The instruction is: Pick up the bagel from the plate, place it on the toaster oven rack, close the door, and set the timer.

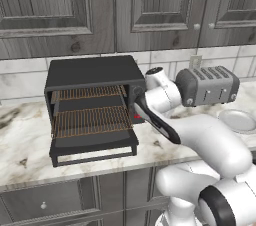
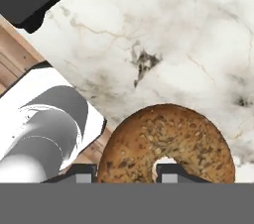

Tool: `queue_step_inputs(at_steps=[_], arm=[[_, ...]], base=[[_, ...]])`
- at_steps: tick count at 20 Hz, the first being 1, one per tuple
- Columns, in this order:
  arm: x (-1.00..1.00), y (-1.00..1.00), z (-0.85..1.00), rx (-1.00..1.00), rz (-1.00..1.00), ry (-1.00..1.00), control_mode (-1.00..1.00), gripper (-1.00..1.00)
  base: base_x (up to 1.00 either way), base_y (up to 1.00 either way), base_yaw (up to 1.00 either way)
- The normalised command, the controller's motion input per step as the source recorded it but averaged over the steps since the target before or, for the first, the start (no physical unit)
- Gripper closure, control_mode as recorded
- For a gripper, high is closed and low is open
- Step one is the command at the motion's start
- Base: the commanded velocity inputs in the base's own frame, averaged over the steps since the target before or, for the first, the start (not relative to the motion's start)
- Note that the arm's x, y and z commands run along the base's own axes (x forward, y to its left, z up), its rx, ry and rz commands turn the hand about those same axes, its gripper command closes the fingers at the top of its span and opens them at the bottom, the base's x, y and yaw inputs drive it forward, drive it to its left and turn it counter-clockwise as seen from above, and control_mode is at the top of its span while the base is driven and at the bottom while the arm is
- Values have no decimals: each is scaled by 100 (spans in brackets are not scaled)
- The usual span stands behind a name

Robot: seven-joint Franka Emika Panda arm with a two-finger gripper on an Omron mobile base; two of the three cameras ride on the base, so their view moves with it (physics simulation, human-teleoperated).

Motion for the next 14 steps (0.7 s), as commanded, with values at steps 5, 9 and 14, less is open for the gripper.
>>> queue_step_inputs(at_steps=[5,9,14], arm=[[0,60,8,6,15,0,-100,100],[0,51,2,3,13,0,-100,100],[0,54,1,2,12,0,-100,100]], base=[[0,0,0],[0,0,0],[0,0,0]])
